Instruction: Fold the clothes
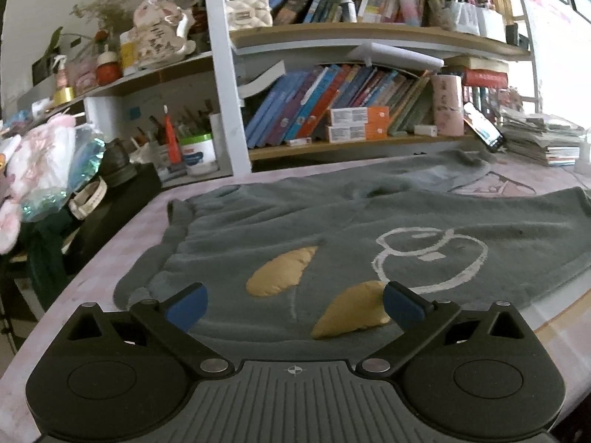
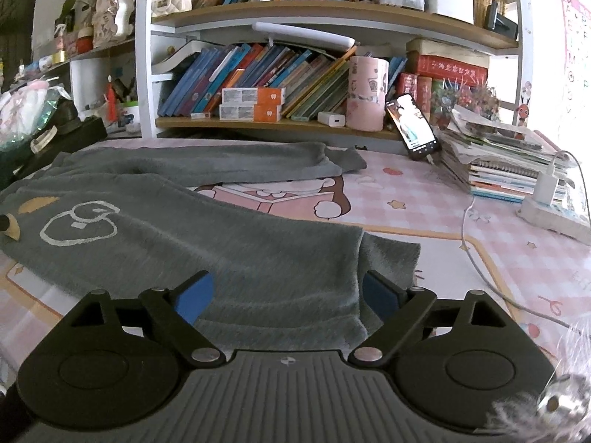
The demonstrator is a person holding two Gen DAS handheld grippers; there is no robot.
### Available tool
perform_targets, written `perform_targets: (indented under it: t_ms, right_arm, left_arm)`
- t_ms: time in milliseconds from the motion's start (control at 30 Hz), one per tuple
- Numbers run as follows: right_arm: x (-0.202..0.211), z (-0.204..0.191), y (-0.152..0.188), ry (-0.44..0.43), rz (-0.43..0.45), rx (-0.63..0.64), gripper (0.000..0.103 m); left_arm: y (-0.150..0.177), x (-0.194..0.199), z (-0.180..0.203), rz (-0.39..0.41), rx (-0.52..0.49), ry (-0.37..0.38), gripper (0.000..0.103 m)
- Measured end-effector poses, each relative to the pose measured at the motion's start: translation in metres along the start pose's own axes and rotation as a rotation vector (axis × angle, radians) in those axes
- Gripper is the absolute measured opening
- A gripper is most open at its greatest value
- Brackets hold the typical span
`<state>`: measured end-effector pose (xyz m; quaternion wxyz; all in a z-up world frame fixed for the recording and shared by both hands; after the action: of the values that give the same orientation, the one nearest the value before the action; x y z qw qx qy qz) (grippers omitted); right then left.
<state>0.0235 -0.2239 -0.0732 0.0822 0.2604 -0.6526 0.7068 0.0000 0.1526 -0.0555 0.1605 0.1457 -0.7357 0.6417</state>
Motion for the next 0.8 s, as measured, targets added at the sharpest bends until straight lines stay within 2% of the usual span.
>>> perform_targets:
  t_ms: [800]
  right_arm:
    - [-0.011,-0.024,0.008,-0.054,-0.024,0.037,0.094]
  left_arm:
    - [-0.013,-0.002,0.033,0.023,-0.037,0.071,0.103]
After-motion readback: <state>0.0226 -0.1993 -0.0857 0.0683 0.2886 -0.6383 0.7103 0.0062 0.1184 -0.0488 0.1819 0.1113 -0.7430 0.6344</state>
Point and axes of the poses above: each gripper's, at about its wrist camera, not at the fingertips, and x roughly against the way its jaws point, z to its right, y to its underside, the point moved 10 cm from there along -x, roughly the way its jaws point, and after that the axes turned 1 degree about y, right-handed, at the moved point
